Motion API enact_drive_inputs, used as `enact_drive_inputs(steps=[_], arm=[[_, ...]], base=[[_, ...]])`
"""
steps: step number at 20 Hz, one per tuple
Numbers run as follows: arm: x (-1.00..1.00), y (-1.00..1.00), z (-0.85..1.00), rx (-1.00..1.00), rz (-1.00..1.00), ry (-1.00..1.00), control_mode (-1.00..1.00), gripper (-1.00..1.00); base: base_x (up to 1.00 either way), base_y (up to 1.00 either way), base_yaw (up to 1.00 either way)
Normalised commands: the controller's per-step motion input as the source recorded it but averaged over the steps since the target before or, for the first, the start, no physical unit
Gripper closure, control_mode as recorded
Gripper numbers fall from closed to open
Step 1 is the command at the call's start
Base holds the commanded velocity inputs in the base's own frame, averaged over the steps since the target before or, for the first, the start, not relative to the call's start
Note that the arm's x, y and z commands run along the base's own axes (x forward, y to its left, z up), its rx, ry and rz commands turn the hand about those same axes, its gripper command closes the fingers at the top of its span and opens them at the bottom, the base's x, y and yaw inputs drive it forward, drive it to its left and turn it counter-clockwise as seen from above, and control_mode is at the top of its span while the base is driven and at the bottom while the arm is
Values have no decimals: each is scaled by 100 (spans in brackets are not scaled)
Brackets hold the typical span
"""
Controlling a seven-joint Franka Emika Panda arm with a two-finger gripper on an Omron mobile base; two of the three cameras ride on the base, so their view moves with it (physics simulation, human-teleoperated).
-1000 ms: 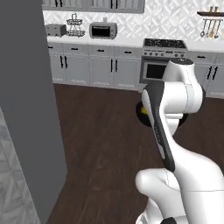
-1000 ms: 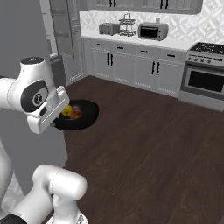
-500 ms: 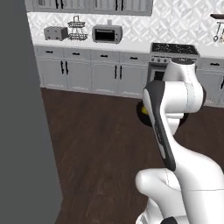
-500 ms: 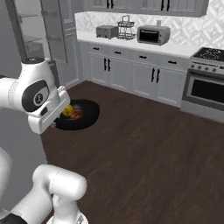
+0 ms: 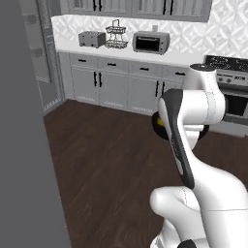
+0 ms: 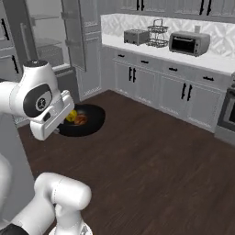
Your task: Pick the chicken drumstick and lemon from their plates and place them in the bowl. Then put the bowl in the fridge.
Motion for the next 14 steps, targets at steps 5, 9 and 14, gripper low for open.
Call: enact_drive_inputs(steps=[5,9,14], arm=[[0,0,0,0,0,0,100,100],[0,0,0,0,0,0,100,100],[0,0,0,0,0,0,100,100]], base=[[100,-38,49],[100,-56,53],[100,-68,50]])
